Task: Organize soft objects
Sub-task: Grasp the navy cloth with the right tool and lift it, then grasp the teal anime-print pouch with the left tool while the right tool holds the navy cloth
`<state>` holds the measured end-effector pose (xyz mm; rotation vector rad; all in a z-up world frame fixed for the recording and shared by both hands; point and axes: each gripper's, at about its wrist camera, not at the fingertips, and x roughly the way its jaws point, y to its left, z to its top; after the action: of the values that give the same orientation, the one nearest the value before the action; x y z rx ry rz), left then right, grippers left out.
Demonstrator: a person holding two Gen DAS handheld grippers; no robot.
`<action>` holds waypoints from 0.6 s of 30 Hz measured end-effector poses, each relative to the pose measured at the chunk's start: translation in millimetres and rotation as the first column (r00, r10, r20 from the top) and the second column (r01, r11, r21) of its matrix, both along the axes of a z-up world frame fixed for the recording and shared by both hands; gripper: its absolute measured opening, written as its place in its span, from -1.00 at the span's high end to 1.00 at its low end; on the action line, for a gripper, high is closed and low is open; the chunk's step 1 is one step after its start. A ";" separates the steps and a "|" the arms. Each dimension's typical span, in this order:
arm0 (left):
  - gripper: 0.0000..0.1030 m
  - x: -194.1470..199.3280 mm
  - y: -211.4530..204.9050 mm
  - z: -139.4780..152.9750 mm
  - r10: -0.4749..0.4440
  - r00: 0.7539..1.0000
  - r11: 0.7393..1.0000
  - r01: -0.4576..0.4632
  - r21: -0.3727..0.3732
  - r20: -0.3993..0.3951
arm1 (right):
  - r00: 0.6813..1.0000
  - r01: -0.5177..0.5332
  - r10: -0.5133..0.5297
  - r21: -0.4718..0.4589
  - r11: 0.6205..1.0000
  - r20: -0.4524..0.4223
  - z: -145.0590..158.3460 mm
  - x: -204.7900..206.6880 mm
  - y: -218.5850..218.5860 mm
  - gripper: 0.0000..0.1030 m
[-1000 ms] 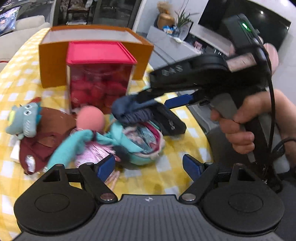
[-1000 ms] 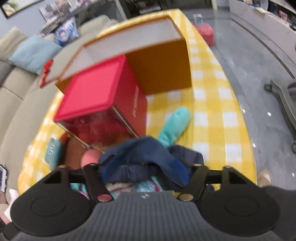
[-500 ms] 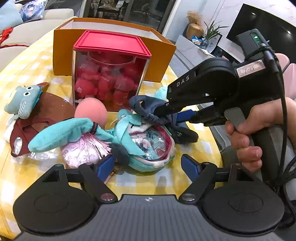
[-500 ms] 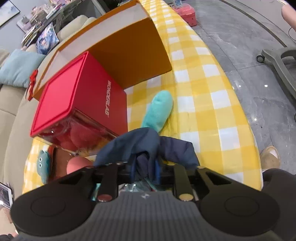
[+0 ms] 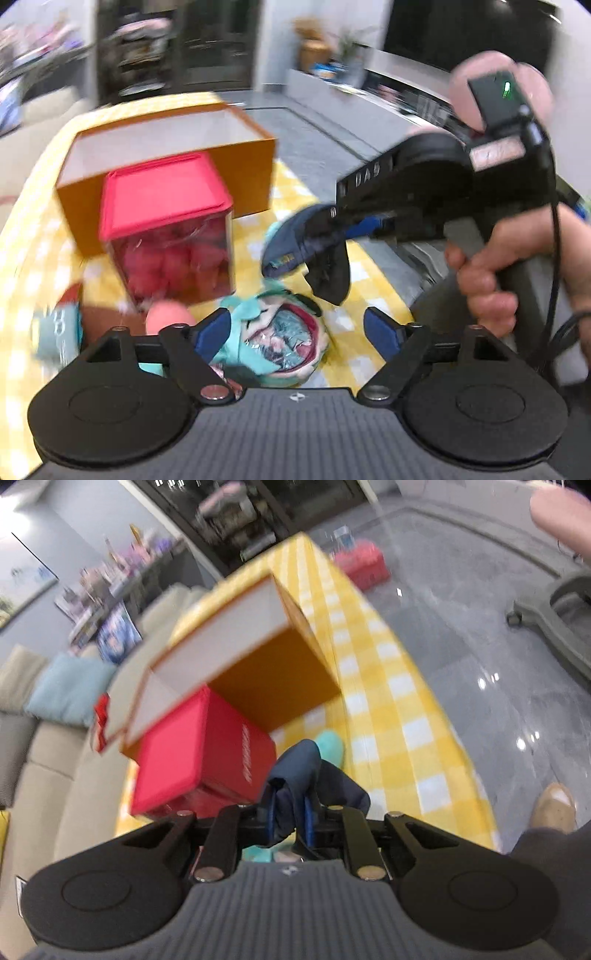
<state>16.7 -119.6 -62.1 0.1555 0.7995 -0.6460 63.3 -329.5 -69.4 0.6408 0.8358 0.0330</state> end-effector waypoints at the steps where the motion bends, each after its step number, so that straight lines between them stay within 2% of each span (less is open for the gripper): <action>1: -0.88 4.3 -0.8 -1.3 -0.044 0.999 0.999 0.044 0.008 -0.007 | 1.000 0.006 -0.006 0.003 1.000 0.023 5.2 -2.2 -2.0 0.74; 5: -0.88 12.0 -9.6 -18.5 -0.141 0.990 0.984 0.142 0.105 -0.017 | 0.992 0.047 -0.053 0.051 0.998 0.118 20.0 -10.6 -12.8 0.74; 9: -0.88 25.6 -22.0 -40.7 -0.176 0.983 0.957 0.183 0.225 -0.050 | 0.993 0.014 -0.017 0.027 1.000 0.121 19.9 -7.1 -9.6 0.74; 11: -0.88 31.3 -25.4 -48.9 -0.204 0.975 0.941 0.219 0.258 -0.082 | 0.994 -0.003 -0.002 0.044 0.999 0.105 14.8 -4.5 -8.1 0.74; 13: -0.88 37.2 -31.7 -56.1 -0.198 0.977 0.931 0.214 0.295 -0.084 | 0.995 -0.021 0.016 0.053 0.998 0.102 13.3 -3.4 -6.8 0.74; 18: -0.94 59.9 -47.9 -66.5 -0.206 0.972 0.920 0.230 0.316 -0.110 | 0.994 -0.040 0.035 0.047 0.998 0.105 11.2 -1.8 -4.8 0.74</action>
<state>76.5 -167.4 -128.5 0.5333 0.9676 -0.7286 61.4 -334.2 -58.2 0.6642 0.7475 0.1205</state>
